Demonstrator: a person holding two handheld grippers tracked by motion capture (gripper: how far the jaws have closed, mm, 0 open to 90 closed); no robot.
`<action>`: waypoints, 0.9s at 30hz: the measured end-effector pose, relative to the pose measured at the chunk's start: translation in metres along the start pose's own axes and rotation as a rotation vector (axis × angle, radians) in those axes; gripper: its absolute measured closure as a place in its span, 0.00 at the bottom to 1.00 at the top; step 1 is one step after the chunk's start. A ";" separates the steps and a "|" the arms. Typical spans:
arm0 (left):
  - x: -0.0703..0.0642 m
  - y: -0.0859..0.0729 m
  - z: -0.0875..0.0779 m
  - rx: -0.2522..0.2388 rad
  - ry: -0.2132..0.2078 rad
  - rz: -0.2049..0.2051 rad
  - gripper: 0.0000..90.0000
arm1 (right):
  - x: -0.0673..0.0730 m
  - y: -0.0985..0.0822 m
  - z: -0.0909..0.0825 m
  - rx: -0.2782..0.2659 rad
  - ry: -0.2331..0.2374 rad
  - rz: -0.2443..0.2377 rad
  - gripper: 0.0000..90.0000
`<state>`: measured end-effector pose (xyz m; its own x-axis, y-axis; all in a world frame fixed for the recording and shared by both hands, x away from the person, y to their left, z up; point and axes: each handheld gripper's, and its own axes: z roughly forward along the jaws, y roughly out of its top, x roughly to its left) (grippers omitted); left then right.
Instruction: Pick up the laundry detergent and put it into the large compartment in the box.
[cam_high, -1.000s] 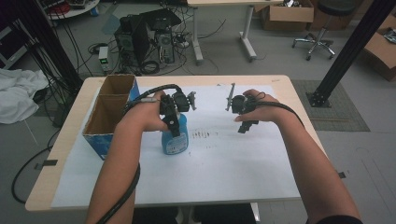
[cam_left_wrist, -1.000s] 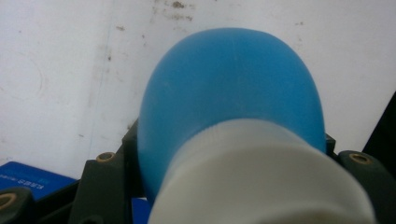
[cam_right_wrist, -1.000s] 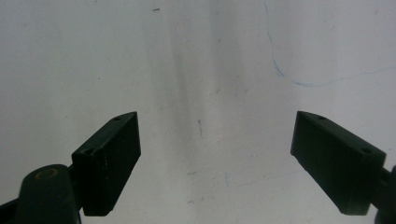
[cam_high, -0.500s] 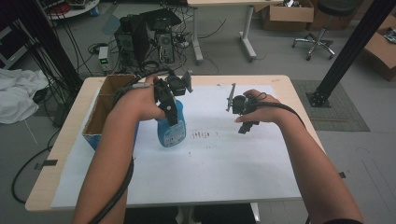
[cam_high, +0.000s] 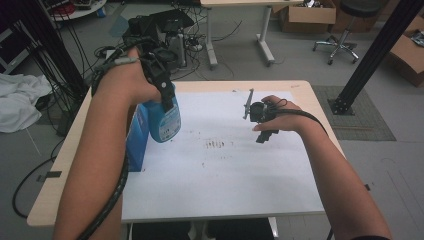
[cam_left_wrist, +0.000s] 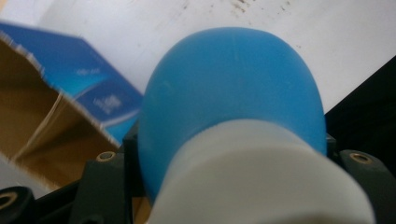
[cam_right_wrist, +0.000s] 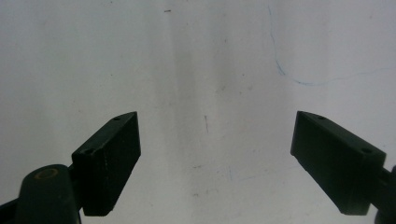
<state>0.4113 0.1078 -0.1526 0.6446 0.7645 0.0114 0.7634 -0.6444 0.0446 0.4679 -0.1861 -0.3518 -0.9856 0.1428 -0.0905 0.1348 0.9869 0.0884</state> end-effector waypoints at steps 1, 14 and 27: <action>0.001 -0.001 -0.004 -0.001 -0.001 -0.019 0.44 | 0.000 0.000 0.000 0.004 -0.003 -0.003 0.18; 0.019 -0.021 -0.049 -0.006 0.003 -0.278 0.44 | 0.001 0.002 0.000 0.000 0.000 -0.010 0.18; 0.041 -0.043 -0.073 -0.032 0.022 -0.497 0.44 | 0.002 0.003 0.000 -0.006 -0.001 -0.015 0.18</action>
<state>0.4025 0.1683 -0.0809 0.2017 0.9794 0.0017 0.9762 -0.2012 0.0805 0.4663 -0.1829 -0.3514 -0.9874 0.1285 -0.0925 0.1199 0.9884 0.0933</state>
